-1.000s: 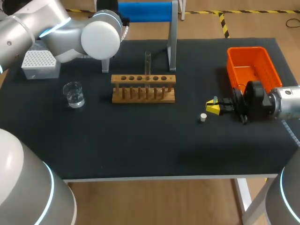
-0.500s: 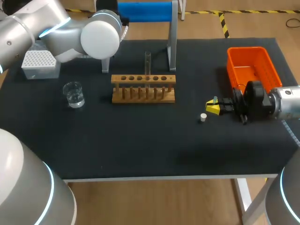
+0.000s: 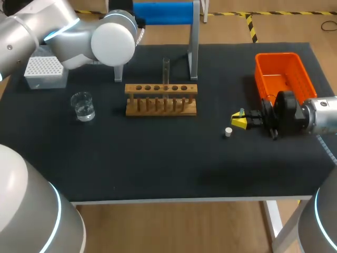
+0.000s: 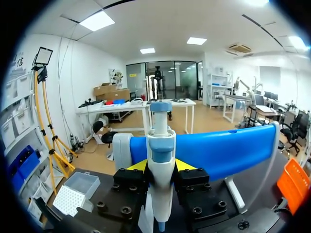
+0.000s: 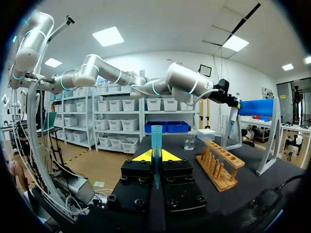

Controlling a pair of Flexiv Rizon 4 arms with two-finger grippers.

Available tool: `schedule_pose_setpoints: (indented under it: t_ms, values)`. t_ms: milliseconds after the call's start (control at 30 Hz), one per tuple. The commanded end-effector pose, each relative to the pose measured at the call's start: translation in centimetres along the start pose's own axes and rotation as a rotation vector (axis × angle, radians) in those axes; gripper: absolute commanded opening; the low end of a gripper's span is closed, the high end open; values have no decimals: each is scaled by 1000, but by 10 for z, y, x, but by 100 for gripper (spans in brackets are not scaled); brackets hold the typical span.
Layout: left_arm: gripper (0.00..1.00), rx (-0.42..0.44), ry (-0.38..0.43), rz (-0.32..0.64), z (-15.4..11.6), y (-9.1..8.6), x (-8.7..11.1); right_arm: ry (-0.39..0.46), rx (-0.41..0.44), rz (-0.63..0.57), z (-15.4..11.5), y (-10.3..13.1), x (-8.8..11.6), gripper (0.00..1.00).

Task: Invert the test tube, pick up the pipette, mount the tip to pipette, aspirate from beaker and dispense into the tube, eject the tip, return the pipette, and cap with the stopper.

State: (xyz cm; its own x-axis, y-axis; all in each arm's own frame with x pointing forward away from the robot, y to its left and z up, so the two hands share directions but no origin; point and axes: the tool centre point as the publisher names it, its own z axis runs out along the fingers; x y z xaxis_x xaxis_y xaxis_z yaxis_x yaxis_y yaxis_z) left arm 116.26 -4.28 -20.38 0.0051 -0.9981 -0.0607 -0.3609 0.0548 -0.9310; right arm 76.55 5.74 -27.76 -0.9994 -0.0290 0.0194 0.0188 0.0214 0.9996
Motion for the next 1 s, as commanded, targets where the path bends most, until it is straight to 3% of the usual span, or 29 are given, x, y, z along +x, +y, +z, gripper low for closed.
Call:
schedule_pose_setpoints:
  t_ms: [33, 333, 1000]
  values:
    - [0, -4, 33, 6, -8, -6, -2, -1, 0, -1, 0, 0, 1, 0]
    - [0, 25, 208, 83, -33, -31, -2, -1, 0, -1, 0, 0, 1, 0]
    - [0, -15, 802, 297, -110, -66, 12, -1, 0, -1, 0, 0, 1, 0]
